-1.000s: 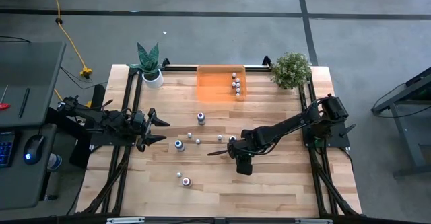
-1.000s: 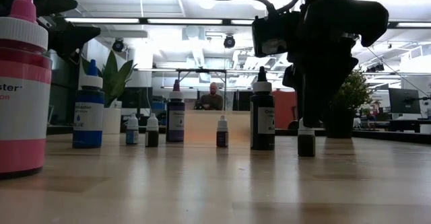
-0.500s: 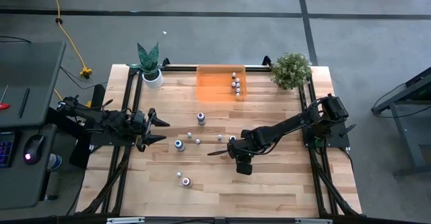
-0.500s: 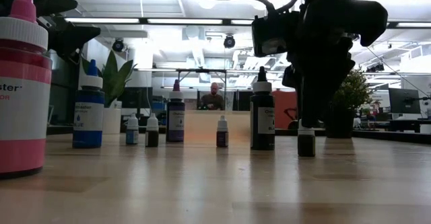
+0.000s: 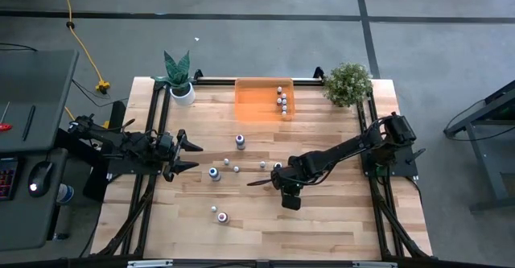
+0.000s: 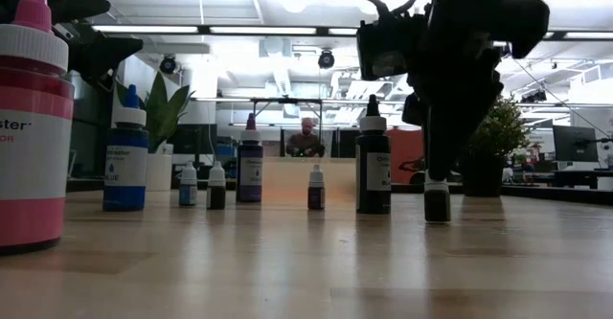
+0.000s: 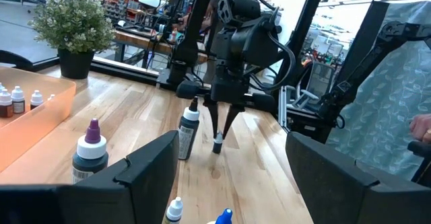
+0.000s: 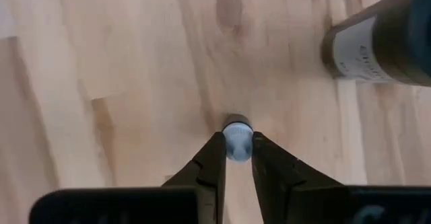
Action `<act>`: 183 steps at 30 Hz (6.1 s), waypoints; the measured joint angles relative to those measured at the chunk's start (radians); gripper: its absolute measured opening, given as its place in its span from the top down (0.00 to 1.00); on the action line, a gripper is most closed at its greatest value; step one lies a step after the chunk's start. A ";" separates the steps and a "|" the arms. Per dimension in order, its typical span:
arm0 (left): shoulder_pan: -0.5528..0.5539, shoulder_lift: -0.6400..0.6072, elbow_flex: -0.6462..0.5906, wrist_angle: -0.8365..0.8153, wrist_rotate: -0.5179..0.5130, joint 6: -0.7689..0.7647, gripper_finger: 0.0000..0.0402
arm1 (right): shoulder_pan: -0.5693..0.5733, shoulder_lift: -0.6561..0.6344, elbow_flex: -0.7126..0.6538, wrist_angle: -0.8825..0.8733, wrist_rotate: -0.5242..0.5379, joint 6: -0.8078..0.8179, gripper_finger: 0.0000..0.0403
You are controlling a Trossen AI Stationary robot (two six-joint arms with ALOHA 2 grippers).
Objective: Pick & Place food coloring
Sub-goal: Put the small black food coloring bottle into the orange bin, then put the big black food coloring bottle into the orange bin
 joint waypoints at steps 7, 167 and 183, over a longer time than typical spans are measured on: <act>0.000 0.000 0.000 0.000 0.000 0.000 0.32 | -0.010 -0.017 0.059 -0.056 -0.024 0.006 0.90; 0.000 0.000 0.000 0.000 0.000 0.000 0.32 | -0.816 0.210 0.530 -0.224 0.079 -0.266 0.67; 0.000 0.000 0.000 0.000 0.000 0.000 0.32 | -0.725 -0.043 0.531 0.058 -0.024 -0.362 0.68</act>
